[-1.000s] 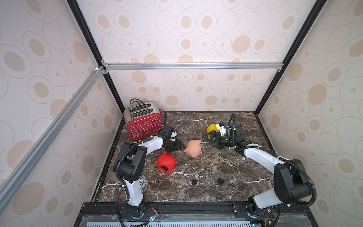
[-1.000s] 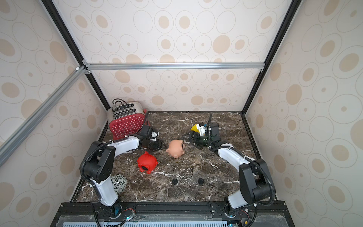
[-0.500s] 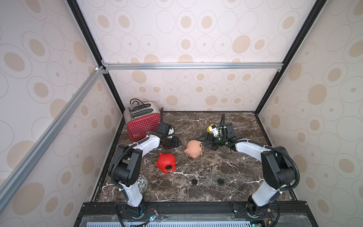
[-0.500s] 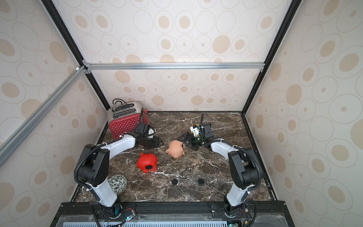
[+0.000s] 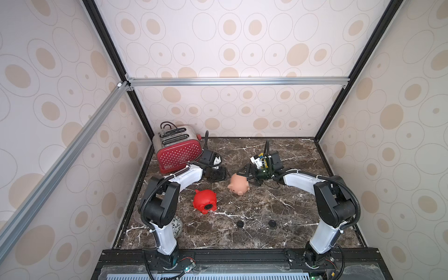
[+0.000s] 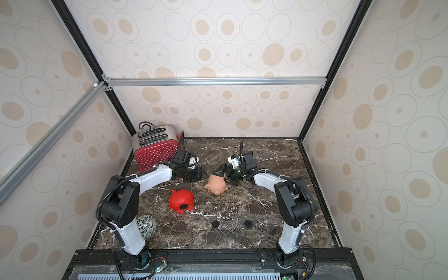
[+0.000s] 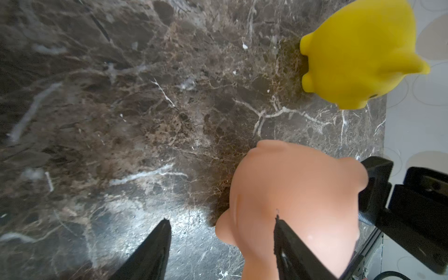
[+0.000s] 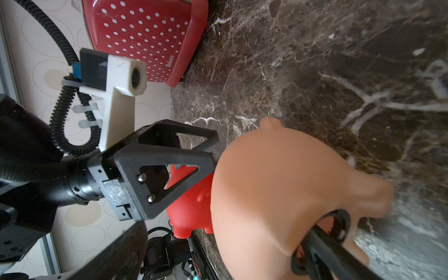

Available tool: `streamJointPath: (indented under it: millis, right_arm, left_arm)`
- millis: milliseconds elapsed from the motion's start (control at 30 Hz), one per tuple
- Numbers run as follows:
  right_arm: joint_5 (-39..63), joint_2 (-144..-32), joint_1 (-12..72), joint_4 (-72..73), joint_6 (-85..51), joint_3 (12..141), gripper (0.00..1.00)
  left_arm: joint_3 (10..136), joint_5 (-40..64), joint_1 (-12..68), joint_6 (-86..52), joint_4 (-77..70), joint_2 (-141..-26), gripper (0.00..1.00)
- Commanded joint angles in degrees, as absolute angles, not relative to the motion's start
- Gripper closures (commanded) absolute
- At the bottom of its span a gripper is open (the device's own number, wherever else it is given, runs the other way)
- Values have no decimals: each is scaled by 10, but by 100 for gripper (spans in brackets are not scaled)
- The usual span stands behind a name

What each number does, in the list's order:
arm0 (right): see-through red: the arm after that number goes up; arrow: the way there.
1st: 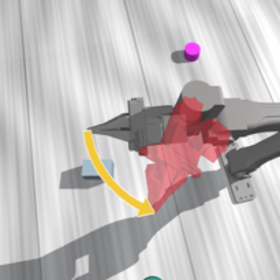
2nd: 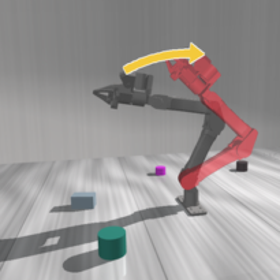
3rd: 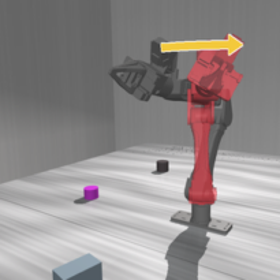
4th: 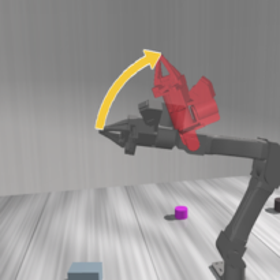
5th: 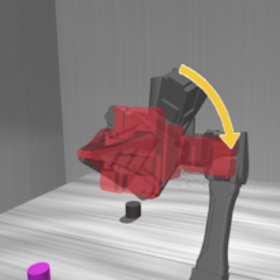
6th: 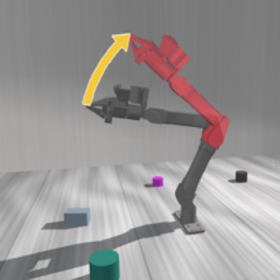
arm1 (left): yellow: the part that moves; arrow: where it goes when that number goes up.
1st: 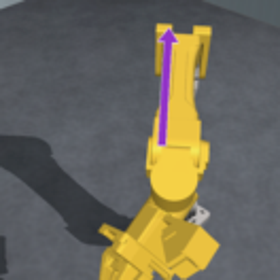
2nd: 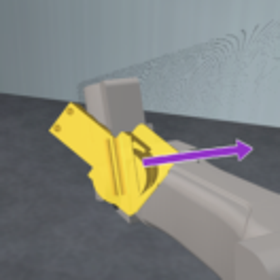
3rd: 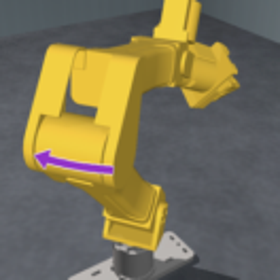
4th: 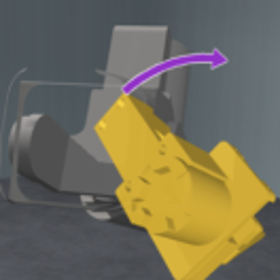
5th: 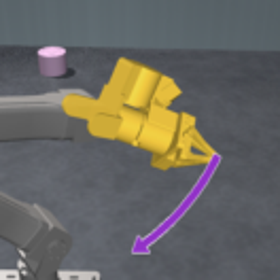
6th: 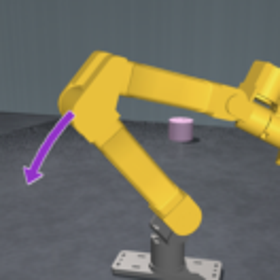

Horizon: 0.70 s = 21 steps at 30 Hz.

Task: Close piggy banks
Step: Turn over the piggy bank at the center of the board.

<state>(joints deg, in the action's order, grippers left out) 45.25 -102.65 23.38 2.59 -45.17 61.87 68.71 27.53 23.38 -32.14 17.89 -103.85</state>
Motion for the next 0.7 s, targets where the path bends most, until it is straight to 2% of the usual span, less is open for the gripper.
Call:
streamJointPath:
  millis: [0,667]
  right_arm:
    - [461,-1026,241,17,-456,639,0]
    - [434,-1022,276,-127,-430,729,0]
  left_arm:
    - [706,280,241,-327,180,-1045,34]
    - [703,283,257,-328,165,-1074,33]
